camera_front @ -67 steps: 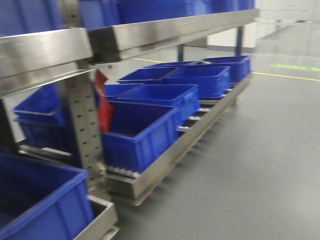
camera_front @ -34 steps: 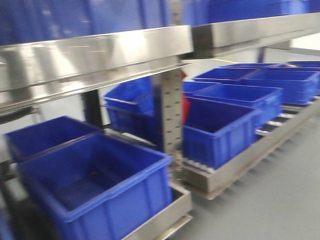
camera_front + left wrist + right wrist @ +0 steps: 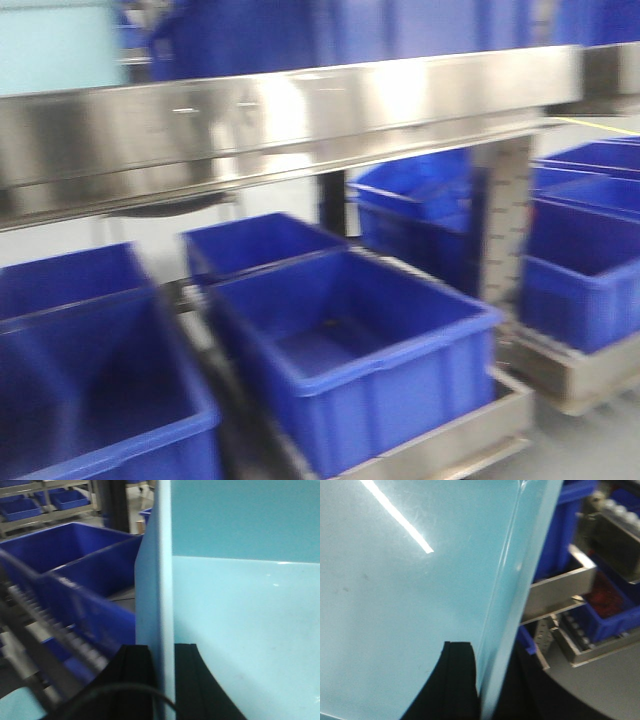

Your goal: Move two blue bins to right shelf middle

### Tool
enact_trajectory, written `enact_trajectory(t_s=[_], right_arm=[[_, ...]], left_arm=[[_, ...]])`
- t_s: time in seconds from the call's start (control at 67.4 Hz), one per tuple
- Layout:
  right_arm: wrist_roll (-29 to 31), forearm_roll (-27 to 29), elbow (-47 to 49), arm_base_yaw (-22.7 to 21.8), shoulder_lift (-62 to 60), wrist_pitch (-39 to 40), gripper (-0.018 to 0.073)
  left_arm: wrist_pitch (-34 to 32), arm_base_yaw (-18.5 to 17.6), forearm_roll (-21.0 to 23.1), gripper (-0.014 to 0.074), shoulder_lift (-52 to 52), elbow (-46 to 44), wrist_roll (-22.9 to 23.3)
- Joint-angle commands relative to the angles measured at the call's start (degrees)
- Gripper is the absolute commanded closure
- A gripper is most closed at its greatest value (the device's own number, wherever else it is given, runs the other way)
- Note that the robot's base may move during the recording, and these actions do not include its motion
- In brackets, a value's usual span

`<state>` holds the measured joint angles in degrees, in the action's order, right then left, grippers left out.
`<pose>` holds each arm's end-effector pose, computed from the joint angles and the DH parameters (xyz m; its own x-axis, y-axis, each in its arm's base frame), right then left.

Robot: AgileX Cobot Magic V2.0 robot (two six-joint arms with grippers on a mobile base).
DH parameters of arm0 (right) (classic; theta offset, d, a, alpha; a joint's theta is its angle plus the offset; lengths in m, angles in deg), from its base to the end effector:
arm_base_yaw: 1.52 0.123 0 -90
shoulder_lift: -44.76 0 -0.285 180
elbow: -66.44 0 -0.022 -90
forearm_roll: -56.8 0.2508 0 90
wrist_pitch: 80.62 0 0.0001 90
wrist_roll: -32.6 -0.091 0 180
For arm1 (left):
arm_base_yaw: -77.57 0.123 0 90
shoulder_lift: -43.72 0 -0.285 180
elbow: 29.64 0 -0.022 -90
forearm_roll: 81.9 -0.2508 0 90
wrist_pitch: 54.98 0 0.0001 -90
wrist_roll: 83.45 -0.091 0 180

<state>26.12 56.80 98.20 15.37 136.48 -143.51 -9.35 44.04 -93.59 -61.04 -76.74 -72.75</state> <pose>0.2785 0.0846 0.5030 -0.5485 -0.0486 -0.8347 -0.2301 0.9685 0.0948 0.3078 -0.1882 0.5315 -0.2014 0.0824 -0.9760 0.4205 0.9072 -0.0102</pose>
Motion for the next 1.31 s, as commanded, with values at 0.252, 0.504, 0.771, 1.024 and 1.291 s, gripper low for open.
enact_trajectory(t_s=[0.252, 0.504, 0.771, 1.024, 1.291], right_arm=[[1.4, 0.3, 0.5, 0.3, -0.5, 1.7, 0.0711], [1.4, 0.3, 0.5, 0.3, -0.5, 1.7, 0.0711], [1.4, 0.3, 0.5, 0.3, -0.5, 1.7, 0.0711], [1.4, 0.3, 0.5, 0.3, -0.5, 1.7, 0.0711], [1.4, 0.3, 0.5, 0.3, -0.5, 1.7, 0.0711]], left_arm=[[-5.1, -0.4, 3.2, 0.0707, 1.1, -0.8, 0.6], [-5.1, -0.4, 3.2, 0.0707, 1.1, -0.8, 0.6], [-5.1, -0.4, 3.2, 0.0707, 1.1, -0.8, 0.6], [-5.1, -0.4, 3.2, 0.0707, 1.1, -0.8, 0.6], [-5.1, -0.4, 3.2, 0.0707, 1.1, -0.8, 0.6]])
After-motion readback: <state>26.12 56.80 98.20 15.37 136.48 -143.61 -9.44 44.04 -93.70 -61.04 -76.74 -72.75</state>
